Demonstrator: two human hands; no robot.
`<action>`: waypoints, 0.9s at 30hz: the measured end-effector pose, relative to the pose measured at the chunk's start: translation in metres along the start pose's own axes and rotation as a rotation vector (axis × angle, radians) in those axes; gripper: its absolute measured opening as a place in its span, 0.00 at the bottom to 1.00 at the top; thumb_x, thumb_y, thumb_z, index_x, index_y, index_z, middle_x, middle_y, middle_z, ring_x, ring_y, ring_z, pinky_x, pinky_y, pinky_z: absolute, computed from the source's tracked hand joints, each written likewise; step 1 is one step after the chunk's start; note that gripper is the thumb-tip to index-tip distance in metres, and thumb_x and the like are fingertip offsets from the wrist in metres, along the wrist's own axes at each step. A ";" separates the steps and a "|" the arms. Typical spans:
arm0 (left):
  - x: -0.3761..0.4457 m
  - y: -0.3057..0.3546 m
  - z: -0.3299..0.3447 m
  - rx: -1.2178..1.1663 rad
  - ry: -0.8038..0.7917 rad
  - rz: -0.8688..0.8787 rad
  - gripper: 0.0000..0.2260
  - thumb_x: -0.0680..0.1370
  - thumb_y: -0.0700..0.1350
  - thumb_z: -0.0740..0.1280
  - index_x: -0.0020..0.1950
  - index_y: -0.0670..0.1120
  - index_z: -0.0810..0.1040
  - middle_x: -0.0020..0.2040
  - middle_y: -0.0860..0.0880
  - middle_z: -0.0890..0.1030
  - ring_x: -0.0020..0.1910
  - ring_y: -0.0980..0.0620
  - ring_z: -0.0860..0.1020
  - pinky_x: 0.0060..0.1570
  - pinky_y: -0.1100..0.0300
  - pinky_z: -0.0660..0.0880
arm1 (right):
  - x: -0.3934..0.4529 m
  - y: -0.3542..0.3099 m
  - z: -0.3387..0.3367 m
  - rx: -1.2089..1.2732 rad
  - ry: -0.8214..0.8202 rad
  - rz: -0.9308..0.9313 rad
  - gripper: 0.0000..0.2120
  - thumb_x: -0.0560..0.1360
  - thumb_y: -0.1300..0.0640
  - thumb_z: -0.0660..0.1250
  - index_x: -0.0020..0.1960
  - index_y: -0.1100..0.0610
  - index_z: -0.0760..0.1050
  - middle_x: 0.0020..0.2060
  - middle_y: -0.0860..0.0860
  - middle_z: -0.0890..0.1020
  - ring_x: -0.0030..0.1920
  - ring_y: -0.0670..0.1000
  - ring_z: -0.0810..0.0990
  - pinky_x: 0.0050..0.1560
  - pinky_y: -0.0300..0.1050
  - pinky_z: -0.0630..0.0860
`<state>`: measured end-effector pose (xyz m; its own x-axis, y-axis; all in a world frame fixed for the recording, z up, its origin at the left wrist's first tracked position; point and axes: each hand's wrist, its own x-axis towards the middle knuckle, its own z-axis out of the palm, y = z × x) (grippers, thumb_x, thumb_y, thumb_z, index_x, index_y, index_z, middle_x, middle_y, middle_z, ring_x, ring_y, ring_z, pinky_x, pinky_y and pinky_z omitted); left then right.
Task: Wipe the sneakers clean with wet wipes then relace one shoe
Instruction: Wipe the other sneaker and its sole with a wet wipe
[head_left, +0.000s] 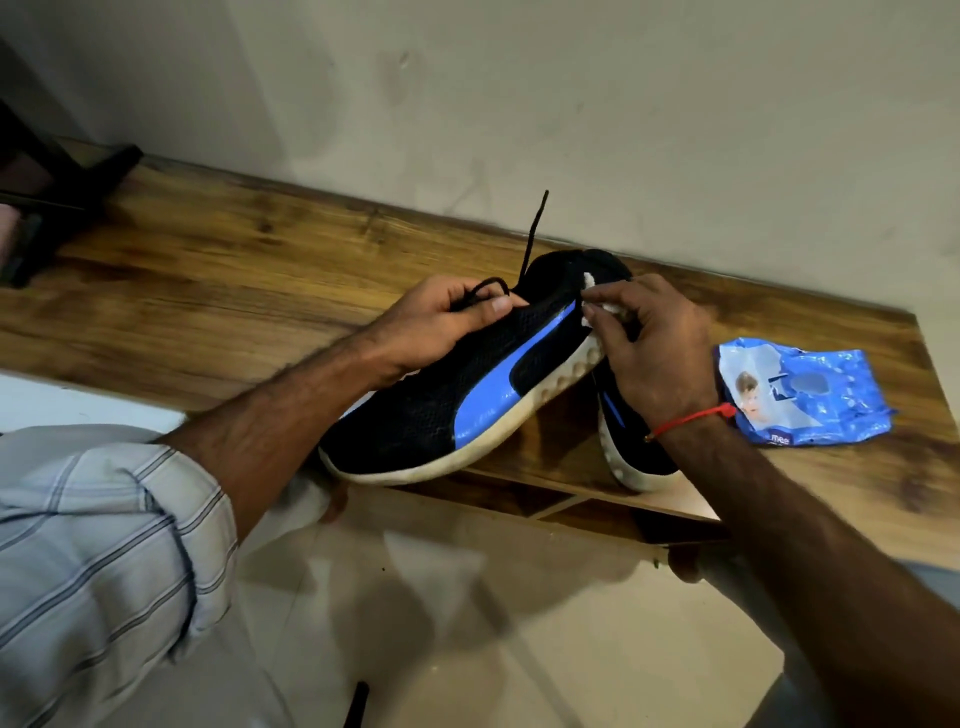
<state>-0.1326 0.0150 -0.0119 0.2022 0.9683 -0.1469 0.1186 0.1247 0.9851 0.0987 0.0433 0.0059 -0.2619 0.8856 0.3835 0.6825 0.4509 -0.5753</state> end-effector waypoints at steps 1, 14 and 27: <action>0.001 -0.001 0.000 -0.028 0.032 -0.003 0.10 0.83 0.46 0.65 0.57 0.49 0.85 0.55 0.45 0.86 0.55 0.50 0.83 0.60 0.52 0.77 | -0.004 -0.004 0.003 -0.005 0.003 -0.045 0.07 0.75 0.61 0.71 0.52 0.57 0.84 0.47 0.52 0.82 0.47 0.48 0.80 0.52 0.36 0.73; 0.008 -0.003 0.003 0.185 0.193 -0.080 0.07 0.82 0.42 0.68 0.53 0.49 0.86 0.50 0.51 0.87 0.52 0.54 0.84 0.61 0.55 0.78 | -0.062 -0.050 0.063 0.086 -0.381 -0.670 0.11 0.80 0.61 0.62 0.49 0.66 0.81 0.43 0.60 0.81 0.43 0.61 0.79 0.45 0.53 0.77; 0.004 0.010 -0.012 0.652 0.079 -0.058 0.14 0.78 0.52 0.73 0.62 0.52 0.83 0.58 0.57 0.82 0.57 0.59 0.78 0.53 0.64 0.72 | -0.034 -0.010 0.049 -0.006 -0.396 -0.182 0.05 0.76 0.63 0.71 0.51 0.59 0.83 0.47 0.52 0.83 0.49 0.49 0.80 0.53 0.22 0.66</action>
<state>-0.1418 0.0227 -0.0012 0.1089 0.9800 -0.1664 0.6964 0.0442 0.7163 0.0679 0.0141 -0.0368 -0.6190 0.7667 0.1705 0.6047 0.6038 -0.5193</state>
